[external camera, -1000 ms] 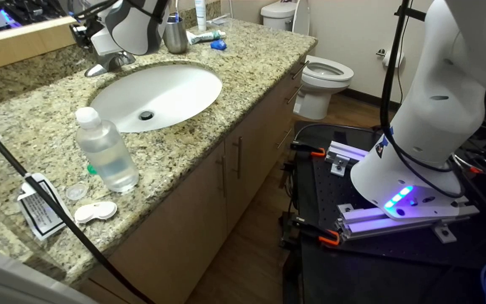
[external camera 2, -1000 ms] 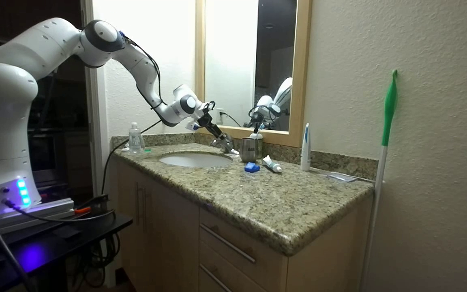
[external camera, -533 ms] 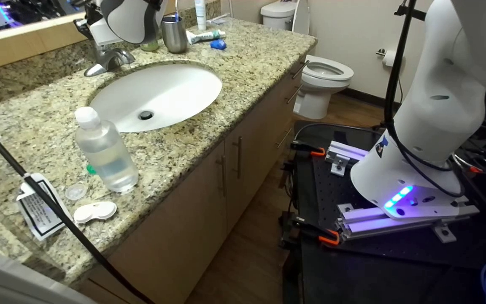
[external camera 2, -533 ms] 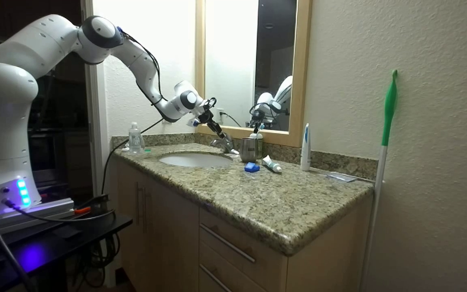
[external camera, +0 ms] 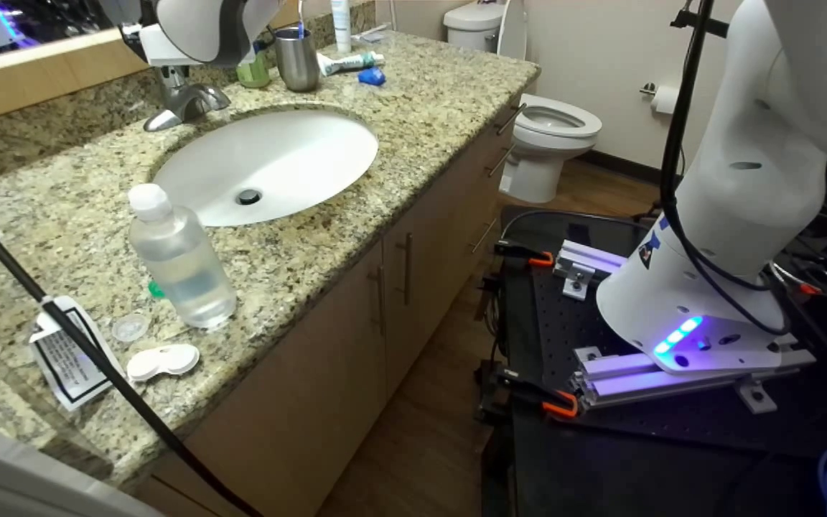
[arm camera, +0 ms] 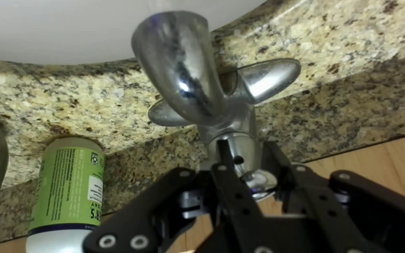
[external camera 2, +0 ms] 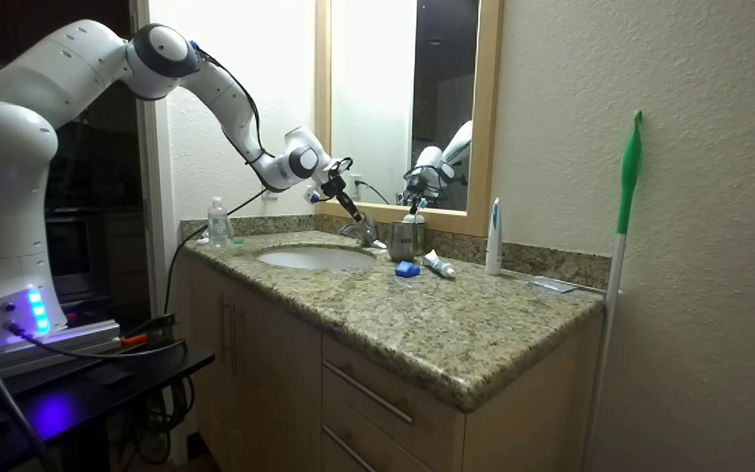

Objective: Pull the faucet handle up

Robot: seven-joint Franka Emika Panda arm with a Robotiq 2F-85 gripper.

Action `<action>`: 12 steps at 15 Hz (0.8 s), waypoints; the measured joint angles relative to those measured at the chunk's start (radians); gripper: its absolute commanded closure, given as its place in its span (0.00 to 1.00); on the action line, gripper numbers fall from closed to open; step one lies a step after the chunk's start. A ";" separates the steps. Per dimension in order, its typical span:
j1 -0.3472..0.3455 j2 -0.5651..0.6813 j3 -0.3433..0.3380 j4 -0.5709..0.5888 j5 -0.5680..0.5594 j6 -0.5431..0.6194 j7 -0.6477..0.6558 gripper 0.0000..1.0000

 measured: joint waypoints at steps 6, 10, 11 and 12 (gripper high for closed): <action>-0.017 -0.026 0.038 -0.008 0.171 0.014 -0.098 0.93; -0.017 -0.066 0.043 -0.032 0.172 0.052 -0.083 0.87; -0.019 -0.086 0.046 -0.049 0.173 0.053 -0.082 0.94; -0.024 -0.109 0.053 -0.069 0.173 0.053 -0.082 0.87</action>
